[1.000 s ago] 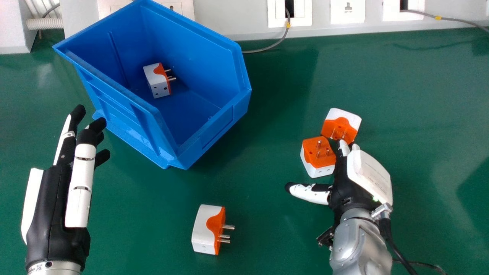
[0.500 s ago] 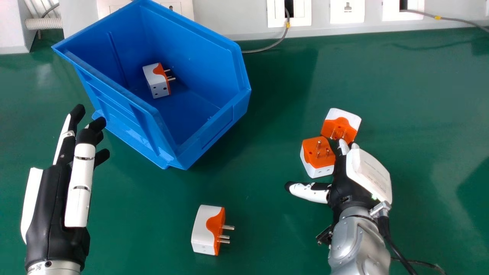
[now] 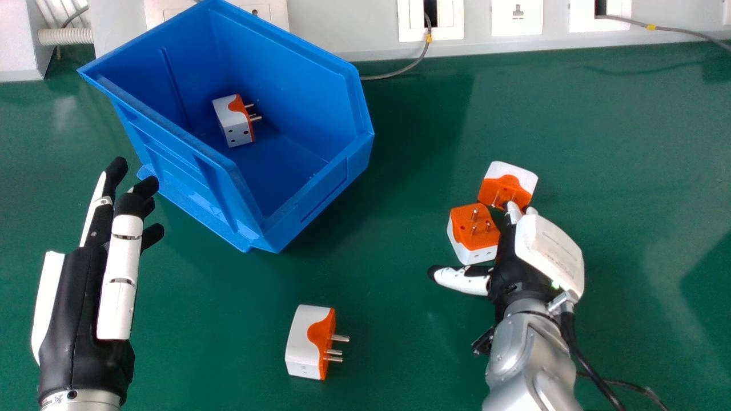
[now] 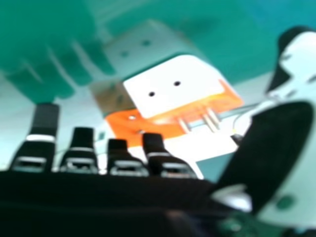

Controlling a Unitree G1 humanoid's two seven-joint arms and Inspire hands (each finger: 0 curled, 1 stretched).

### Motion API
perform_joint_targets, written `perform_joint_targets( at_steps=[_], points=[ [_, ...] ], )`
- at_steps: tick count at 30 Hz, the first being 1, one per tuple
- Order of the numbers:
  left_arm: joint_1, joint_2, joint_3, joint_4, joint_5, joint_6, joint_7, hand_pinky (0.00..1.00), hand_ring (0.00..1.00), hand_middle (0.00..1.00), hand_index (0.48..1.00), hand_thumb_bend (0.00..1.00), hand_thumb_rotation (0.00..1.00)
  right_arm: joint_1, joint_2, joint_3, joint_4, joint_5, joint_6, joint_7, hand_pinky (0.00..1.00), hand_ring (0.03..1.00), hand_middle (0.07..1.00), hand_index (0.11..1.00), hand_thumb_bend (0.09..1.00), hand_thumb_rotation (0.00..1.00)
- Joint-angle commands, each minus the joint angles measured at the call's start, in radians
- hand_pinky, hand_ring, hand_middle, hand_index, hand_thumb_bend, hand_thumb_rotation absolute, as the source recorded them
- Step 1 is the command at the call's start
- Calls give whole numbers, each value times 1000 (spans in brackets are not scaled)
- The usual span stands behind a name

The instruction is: Pick all objects and put in blue box

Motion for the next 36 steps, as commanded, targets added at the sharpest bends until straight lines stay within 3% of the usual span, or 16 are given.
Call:
perform_joint_targets(
  at_steps=[1, 17, 36],
  points=[
    [-6, 11, 4, -10, -3, -11, -2, 875, 926, 911, 963, 442, 1000, -25, 12, 2, 33, 24, 13, 13, 863, 940, 973, 924, 561, 370],
    [-4, 11, 5, -17, -6, -6, -9, 883, 929, 914, 968, 449, 1000, -114, 18, 44, 120, 22, 81, 21, 852, 932, 966, 917, 565, 369],
    [-6, 6, 3, -31, -6, 8, -6, 883, 929, 914, 967, 454, 1000, -88, 20, 43, 90, 38, 72, 8, 851, 930, 963, 912, 563, 363]
  ],
)
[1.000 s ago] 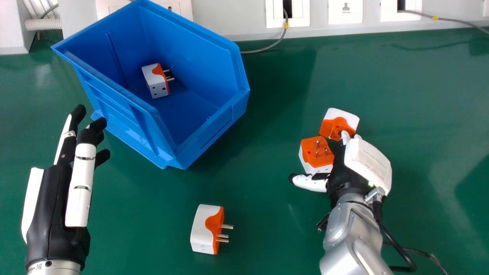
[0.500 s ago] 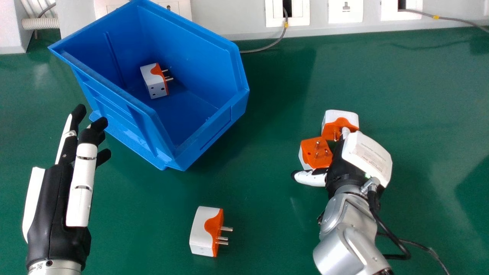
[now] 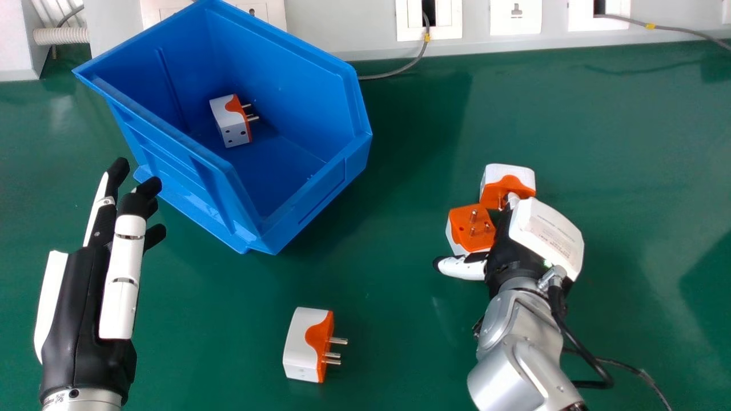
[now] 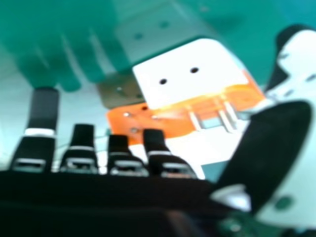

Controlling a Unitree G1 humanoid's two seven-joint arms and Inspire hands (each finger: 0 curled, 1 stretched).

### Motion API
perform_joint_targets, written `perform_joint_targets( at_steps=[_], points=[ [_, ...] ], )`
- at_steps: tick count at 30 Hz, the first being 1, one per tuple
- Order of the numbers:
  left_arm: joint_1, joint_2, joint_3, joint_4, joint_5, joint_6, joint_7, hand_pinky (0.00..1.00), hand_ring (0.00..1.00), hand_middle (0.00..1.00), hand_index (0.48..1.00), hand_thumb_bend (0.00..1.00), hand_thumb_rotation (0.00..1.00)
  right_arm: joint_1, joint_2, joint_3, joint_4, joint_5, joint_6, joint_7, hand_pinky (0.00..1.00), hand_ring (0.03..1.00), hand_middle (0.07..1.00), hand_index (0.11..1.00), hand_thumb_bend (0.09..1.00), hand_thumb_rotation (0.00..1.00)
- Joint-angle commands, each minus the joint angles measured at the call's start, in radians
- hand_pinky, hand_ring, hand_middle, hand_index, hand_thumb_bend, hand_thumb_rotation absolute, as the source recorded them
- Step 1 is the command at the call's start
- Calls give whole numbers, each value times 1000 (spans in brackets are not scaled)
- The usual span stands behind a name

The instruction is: Pick all objects and put in blue box

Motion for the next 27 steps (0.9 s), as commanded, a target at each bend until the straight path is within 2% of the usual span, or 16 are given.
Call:
perform_joint_targets(
  at_steps=[1, 8, 13, 24, 27],
  points=[
    [-6, 6, 2, -27, -5, -6, 4, 883, 929, 914, 967, 454, 1000, 14, 22, 2, -8, 35, -11, 13, 851, 929, 963, 911, 562, 363],
    [-12, 5, -3, -29, 0, 0, 7, 883, 929, 914, 968, 457, 1000, 7, 34, 9, 3, 40, 2, 7, 846, 928, 963, 911, 562, 360],
    [-13, 4, -5, -33, -4, 4, 6, 883, 929, 914, 968, 459, 1000, 0, 38, 21, 4, 36, 18, 17, 844, 926, 962, 909, 562, 357],
    [-20, 6, -8, -22, -5, -2, 5, 883, 930, 914, 968, 457, 1000, -2, 34, 43, -4, 43, 33, 39, 852, 925, 963, 909, 555, 350],
    [-25, 4, -11, -22, -5, 0, 5, 884, 930, 914, 968, 457, 1000, 6, 40, 53, -12, 38, 34, 36, 851, 925, 963, 900, 554, 349]
  ],
)
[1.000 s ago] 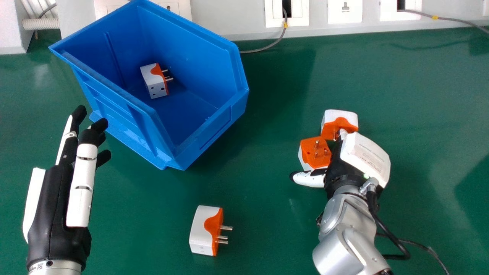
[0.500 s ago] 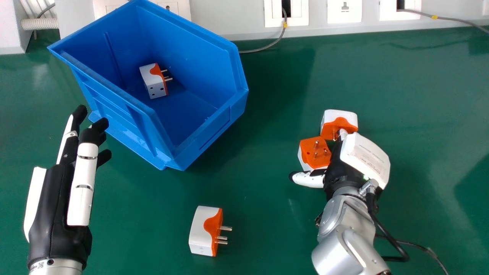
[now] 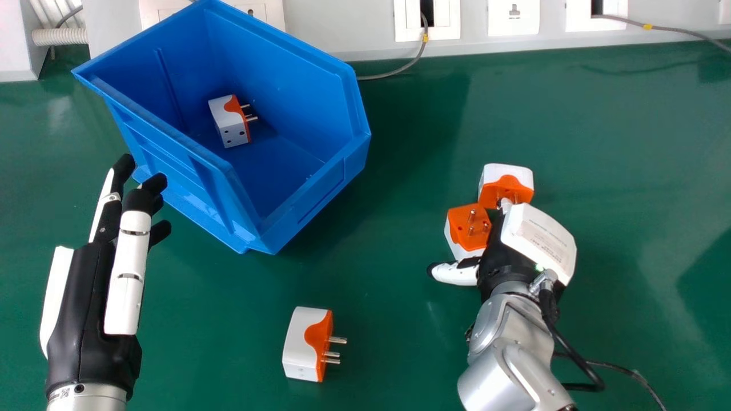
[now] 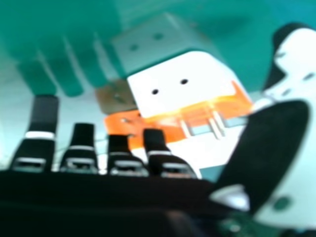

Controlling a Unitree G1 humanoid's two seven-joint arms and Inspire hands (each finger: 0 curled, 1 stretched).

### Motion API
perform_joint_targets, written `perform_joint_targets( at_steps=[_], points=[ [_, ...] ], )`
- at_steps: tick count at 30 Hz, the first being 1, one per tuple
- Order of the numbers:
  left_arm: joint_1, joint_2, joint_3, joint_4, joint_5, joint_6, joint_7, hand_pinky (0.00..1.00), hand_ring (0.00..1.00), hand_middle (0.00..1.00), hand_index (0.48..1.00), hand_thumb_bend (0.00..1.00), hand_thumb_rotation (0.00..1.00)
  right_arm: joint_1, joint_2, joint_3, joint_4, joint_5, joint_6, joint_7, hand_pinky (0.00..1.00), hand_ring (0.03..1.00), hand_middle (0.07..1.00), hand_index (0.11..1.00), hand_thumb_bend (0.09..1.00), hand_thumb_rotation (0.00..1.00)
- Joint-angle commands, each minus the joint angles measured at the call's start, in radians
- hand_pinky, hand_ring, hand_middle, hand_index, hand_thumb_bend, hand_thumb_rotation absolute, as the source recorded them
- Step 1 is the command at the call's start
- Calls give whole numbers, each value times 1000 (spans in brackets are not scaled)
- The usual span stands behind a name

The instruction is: Pick all objects and put in blue box

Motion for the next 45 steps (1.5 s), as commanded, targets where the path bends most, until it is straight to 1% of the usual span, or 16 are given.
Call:
perform_joint_targets(
  at_steps=[1, 3, 7, 11, 16, 23, 26, 31, 35, 38, 39, 45],
  points=[
    [-11, 4, -1, -18, -5, -6, 3, 885, 930, 914, 968, 456, 1000, 12, 27, 17, -12, 31, -9, 34, 849, 925, 963, 896, 554, 348],
    [-11, 4, -2, -19, -5, -6, 3, 886, 931, 914, 968, 455, 1000, 16, 27, 19, -12, 35, -9, 38, 848, 925, 962, 893, 553, 347],
    [-13, 5, 0, -19, -10, -5, 0, 889, 934, 914, 967, 460, 1000, -2, 18, 11, 14, 48, -13, 53, 850, 928, 962, 882, 552, 346],
    [-10, 2, -4, -23, -6, -6, 3, 890, 935, 914, 966, 469, 1000, -44, 11, 6, 63, 51, -20, 61, 852, 930, 963, 874, 551, 347],
    [-10, -2, -9, -27, -2, -2, 8, 890, 935, 914, 967, 470, 1000, -92, 7, 16, 122, 46, -15, 72, 852, 923, 953, 835, 547, 336],
    [-10, -4, -10, -29, -1, 1, 12, 889, 935, 914, 968, 464, 1000, -125, -9, 49, 157, 33, -5, 99, 838, 917, 950, 851, 551, 325],
    [-10, -5, -13, -29, 1, 3, 14, 889, 935, 914, 968, 460, 1000, -125, -17, 54, 154, 36, -12, 104, 828, 914, 949, 848, 558, 318],
    [-8, -5, -15, -34, 7, 8, 21, 888, 935, 914, 968, 458, 1000, -124, -24, 64, 155, 37, -23, 102, 822, 909, 944, 851, 566, 307],
    [-9, -4, -19, -38, 10, 14, 25, 884, 935, 914, 968, 454, 1000, -130, -20, 75, 160, 34, -10, 108, 815, 902, 937, 847, 566, 295],
    [-8, -3, -20, -42, 12, 17, 26, 883, 935, 914, 968, 454, 1000, -123, -23, 73, 145, 35, -12, 107, 814, 902, 936, 847, 567, 296],
    [-8, -3, -21, -43, 13, 18, 27, 882, 935, 914, 968, 455, 1000, -121, -24, 75, 142, 34, -13, 107, 813, 901, 935, 827, 565, 294],
    [-8, -5, -21, -47, 11, 22, 26, 881, 934, 914, 967, 458, 1000, -128, -14, 85, 159, 29, -7, 102, 813, 897, 931, 836, 565, 292]
  ],
)
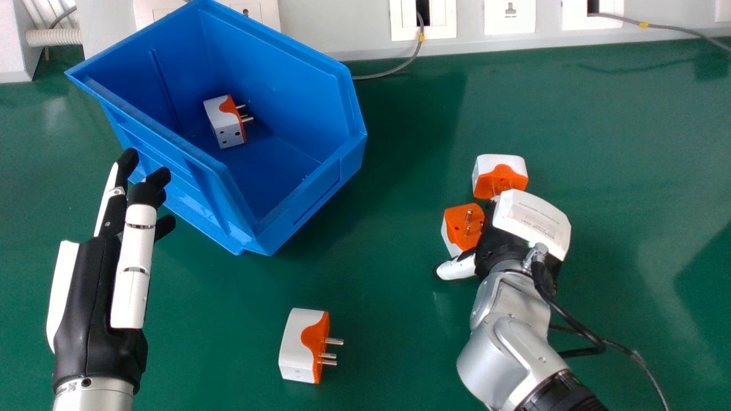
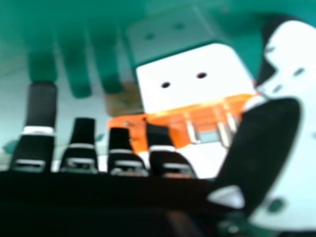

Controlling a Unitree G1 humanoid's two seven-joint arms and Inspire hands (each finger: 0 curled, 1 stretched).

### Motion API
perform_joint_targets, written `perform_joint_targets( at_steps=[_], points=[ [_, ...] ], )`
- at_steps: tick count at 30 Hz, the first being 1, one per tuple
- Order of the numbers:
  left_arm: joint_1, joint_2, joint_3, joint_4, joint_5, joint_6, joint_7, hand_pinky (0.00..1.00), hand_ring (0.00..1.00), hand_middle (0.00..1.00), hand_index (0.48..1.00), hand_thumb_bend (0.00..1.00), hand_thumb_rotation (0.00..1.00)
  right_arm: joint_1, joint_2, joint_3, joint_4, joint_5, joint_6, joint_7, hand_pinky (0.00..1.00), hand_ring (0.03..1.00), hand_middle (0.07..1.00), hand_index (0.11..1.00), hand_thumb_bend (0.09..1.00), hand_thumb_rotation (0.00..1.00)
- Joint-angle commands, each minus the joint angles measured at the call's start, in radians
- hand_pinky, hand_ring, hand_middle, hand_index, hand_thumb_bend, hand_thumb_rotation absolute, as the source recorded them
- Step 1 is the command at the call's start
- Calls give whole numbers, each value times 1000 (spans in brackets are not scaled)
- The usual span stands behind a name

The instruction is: Pick all objects and put in blue box

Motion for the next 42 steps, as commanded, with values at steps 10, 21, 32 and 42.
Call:
perform_joint_targets(
  at_steps=[10, 21, 32, 42],
  points=[
    [-2, 0, -8, -31, 7, 1, 10, 879, 931, 912, 966, 457, 1000, 20, 30, 25, -24, 31, -15, 51, 811, 894, 925, 847, 555, 251],
    [0, 3, -9, -34, 4, 1, 9, 877, 929, 911, 962, 461, 1000, 15, 18, 37, -32, 27, -47, 57, 813, 899, 934, 868, 552, 242],
    [3, 2, -12, -36, 8, 1, 8, 877, 929, 911, 961, 466, 1000, 6, 28, 56, -25, 23, -42, 67, 815, 899, 933, 863, 535, 214],
    [6, 3, -16, -39, 10, -4, 6, 876, 926, 909, 960, 472, 1000, 2, 29, 53, -12, 30, -64, 59, 815, 901, 931, 859, 537, 219]
  ],
)
